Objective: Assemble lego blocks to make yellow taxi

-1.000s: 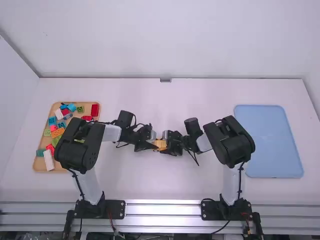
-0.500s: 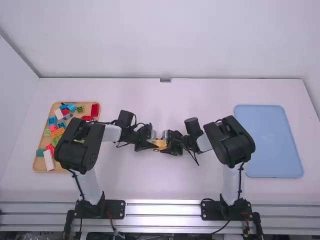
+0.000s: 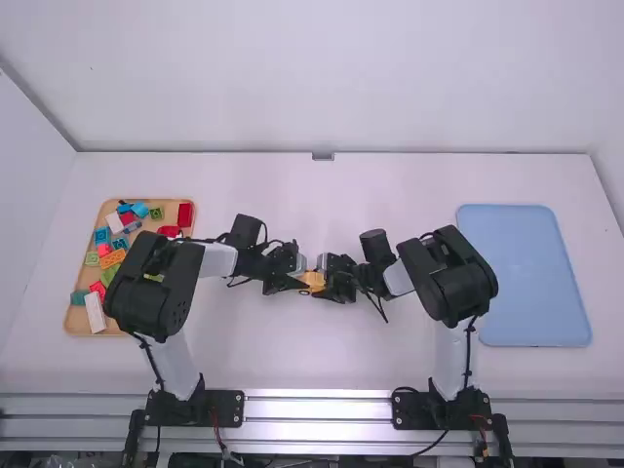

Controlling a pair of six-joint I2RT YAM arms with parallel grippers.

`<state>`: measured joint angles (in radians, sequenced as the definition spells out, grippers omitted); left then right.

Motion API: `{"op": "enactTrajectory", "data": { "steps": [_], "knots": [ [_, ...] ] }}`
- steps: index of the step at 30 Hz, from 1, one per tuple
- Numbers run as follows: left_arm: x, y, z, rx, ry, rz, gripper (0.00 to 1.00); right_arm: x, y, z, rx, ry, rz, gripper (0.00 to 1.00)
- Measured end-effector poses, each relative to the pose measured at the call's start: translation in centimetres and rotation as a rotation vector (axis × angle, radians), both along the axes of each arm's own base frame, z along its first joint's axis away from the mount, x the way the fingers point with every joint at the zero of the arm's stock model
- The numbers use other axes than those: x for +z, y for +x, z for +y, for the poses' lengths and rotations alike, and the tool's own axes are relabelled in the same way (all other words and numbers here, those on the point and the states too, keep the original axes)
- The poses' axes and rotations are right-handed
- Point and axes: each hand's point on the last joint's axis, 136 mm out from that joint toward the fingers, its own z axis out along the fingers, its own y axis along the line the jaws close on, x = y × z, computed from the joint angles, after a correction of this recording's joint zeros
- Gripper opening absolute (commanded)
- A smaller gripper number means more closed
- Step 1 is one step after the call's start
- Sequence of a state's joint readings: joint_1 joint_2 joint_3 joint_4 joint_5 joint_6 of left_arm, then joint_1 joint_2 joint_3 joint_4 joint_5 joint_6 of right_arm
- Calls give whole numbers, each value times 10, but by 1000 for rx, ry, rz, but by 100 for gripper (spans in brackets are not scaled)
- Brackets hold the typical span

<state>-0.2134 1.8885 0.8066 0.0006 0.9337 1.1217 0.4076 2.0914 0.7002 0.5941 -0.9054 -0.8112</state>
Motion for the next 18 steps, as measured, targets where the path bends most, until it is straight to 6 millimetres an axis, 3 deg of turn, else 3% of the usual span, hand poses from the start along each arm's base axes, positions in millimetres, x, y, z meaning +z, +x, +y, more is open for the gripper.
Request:
{"op": "enactTrajectory", "data": {
  "steps": [6,18],
  "knots": [
    [0,1,0,1,29,24,10,0,0,0,0,0,0,42],
    [1,-3,1,-46,37,-15,13,0,-2,2,7,2,0,43]
  ]
}}
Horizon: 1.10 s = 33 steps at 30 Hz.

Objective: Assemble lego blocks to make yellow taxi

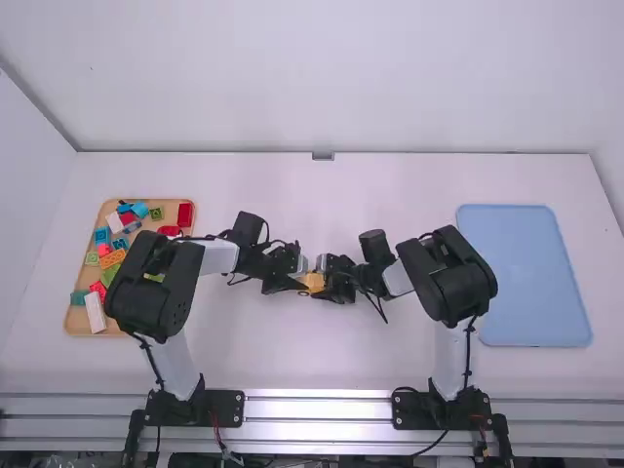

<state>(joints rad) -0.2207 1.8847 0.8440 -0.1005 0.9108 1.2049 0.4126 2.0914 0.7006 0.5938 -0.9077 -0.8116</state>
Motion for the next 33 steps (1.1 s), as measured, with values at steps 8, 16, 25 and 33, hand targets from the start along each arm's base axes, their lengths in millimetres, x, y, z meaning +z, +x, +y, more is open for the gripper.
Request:
{"op": "enactTrajectory", "data": {
  "steps": [8,16,25,33],
  "knots": [
    [3,6,-1,-1,-8,-37,13,0,0,0,0,0,1,44],
    [4,3,0,-2,-15,-18,14,0,-1,0,2,1,0,44],
    [1,3,0,14,-28,-68,16,0,0,0,2,1,1,44],
    [0,12,2,64,-19,-67,20,0,-1,0,3,1,1,45]
  ]
}}
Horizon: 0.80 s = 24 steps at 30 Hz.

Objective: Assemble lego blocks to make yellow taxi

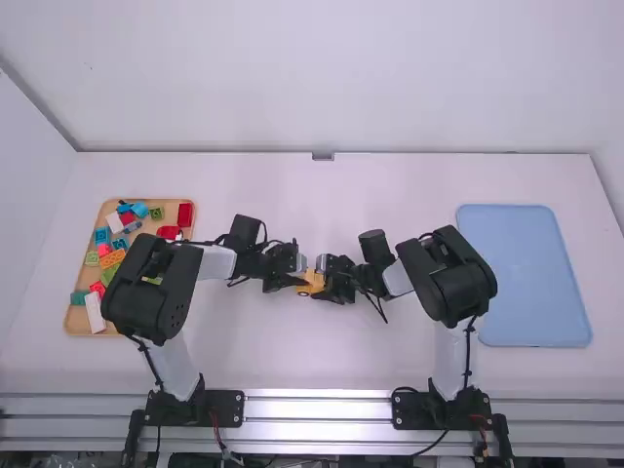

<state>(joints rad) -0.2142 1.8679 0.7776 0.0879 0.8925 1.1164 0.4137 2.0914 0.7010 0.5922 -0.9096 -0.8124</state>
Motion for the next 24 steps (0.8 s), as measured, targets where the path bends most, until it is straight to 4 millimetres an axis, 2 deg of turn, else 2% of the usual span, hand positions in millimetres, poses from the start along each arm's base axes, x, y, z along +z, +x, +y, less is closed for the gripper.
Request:
{"op": "enactTrajectory", "data": {
  "steps": [19,24],
  "knots": [
    [0,-9,-1,-13,-12,43,22,0,0,0,1,1,0,46],
    [-1,-13,0,-25,-9,52,26,0,0,0,2,0,0,46]
  ]
}}
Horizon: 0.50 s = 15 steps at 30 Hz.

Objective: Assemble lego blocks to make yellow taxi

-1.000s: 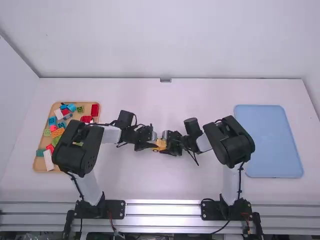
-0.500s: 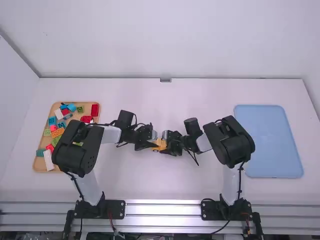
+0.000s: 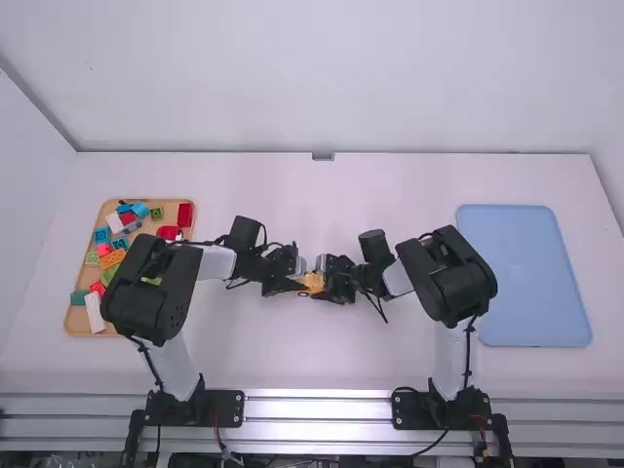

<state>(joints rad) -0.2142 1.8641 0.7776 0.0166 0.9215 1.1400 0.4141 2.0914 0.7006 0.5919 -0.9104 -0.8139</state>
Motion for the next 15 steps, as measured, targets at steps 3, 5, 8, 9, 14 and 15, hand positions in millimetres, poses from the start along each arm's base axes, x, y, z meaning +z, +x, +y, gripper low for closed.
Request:
{"op": "enactTrajectory", "data": {
  "steps": [3,5,8,9,14,15],
  "knots": [
    [0,2,0,-1,1,-12,27,0,0,0,0,0,0,46],
    [1,4,0,0,1,-25,27,0,0,0,0,0,0,46],
    [1,5,0,2,4,-32,26,0,-1,0,1,-2,3,46],
    [1,5,0,1,4,-30,26,-1,-1,0,2,-2,6,46],
    [0,0,0,-11,0,-13,27,-1,-3,0,16,1,2,46],
    [0,-2,0,-15,-1,-10,28,-1,-3,0,17,1,0,46]
  ]
}}
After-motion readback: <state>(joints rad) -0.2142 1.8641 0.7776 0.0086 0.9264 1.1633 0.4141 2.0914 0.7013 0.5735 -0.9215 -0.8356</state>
